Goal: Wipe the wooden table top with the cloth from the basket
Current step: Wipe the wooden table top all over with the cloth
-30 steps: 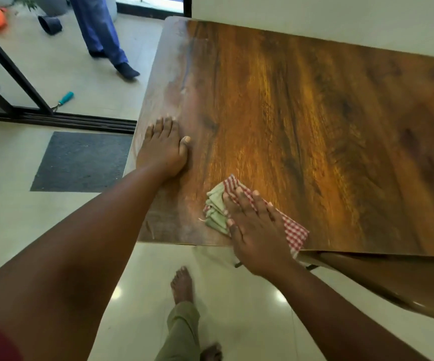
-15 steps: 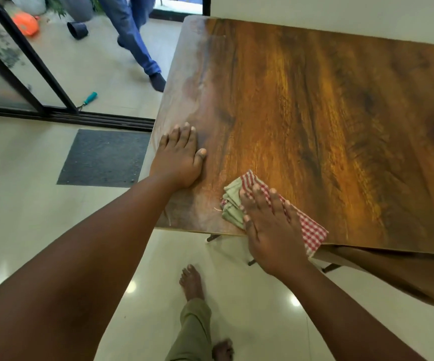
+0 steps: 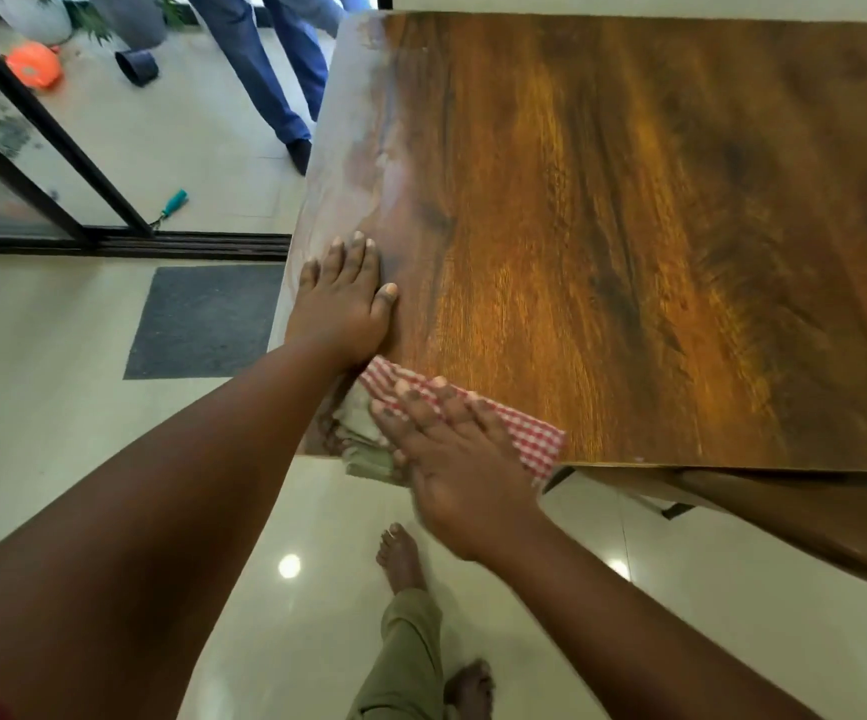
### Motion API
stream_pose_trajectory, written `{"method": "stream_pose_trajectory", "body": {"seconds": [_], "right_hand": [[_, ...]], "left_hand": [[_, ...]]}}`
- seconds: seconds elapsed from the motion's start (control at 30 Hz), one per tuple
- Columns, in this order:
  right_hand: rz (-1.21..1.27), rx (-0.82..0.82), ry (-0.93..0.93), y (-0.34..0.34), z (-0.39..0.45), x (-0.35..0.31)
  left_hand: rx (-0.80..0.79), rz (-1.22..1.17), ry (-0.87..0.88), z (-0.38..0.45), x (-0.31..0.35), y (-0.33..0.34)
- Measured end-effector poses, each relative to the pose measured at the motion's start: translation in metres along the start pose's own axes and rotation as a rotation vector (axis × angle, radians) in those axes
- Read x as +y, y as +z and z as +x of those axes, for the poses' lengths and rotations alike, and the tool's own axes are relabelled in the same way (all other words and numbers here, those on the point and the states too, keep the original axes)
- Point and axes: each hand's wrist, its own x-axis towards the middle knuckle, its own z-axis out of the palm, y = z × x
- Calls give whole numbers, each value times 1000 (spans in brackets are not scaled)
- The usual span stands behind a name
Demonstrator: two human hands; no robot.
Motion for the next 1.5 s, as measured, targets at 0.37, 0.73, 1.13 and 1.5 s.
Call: {"method": "stream_pose_trajectory", "body": {"seconds": [0.37, 0.73, 1.13, 1.5], "right_hand": [[-72, 76, 299, -22, -32, 62], [-35, -33, 10, 16, 31, -66], [-14, -182, 149, -10, 20, -34], [24, -95, 197, 22, 88, -134]], "left_hand": [[7, -31, -1, 1, -1, 0], [-56, -21, 24, 4, -5, -2], [-221, 156, 488, 35, -98, -35], [-199, 13, 564, 58, -96, -26]]}}
